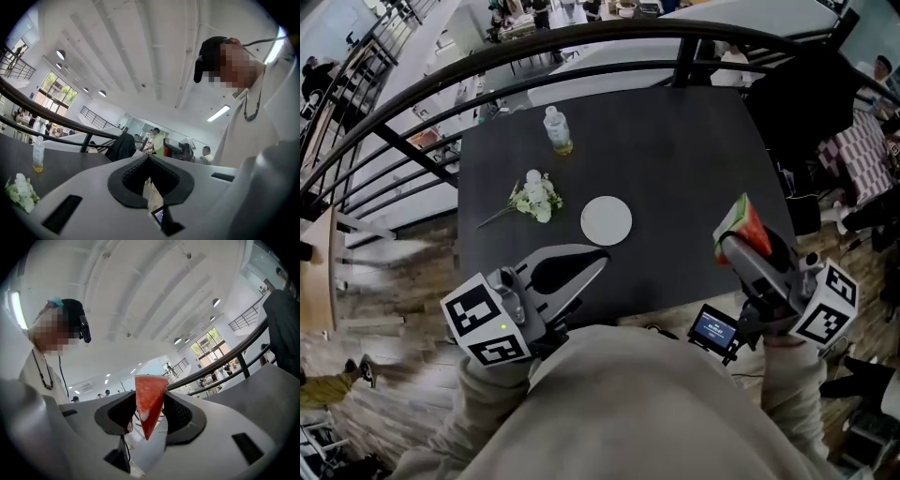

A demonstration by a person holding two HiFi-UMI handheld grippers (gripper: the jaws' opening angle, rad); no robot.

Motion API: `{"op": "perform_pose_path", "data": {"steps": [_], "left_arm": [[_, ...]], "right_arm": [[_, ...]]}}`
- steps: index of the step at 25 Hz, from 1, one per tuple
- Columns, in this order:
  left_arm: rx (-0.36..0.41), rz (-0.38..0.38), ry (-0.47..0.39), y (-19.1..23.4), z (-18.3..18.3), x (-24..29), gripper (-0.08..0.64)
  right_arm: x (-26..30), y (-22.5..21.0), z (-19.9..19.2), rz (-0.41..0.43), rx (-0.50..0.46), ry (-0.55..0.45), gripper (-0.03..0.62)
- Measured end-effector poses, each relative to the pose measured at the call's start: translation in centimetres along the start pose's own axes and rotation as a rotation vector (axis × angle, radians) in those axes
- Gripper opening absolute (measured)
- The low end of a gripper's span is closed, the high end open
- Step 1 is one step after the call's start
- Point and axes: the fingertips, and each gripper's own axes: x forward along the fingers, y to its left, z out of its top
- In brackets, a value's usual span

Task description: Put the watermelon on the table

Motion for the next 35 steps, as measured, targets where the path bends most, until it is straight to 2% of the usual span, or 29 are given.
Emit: {"op": "perform_pose_path", "data": {"steps": [11,22,29,35], "left_arm": [[-0.056,0.028,0.014,5.0,-1.7,-7.2,0.003],[-0.042,0.067,-0.043,6.2,0.6,-7.5,0.003],[0.029,0.061,-0.053,5.7,2.0,-6.2,0.003],[0.056,0.105,-0.096,5.5,3.5,-5.6,0.003]], "right_arm": [[9.5,2.0,-3.7,0.016,0.032,0.112,0.196],[13.1,3.0,-1.8,0.086,-0.009,0.149,0.196],[12.7,2.9,0.7,0.125,-0.056,0.121,0.196],[12.6,2.9,2.4,0.154,-0.075,0.108,0.196]]}}
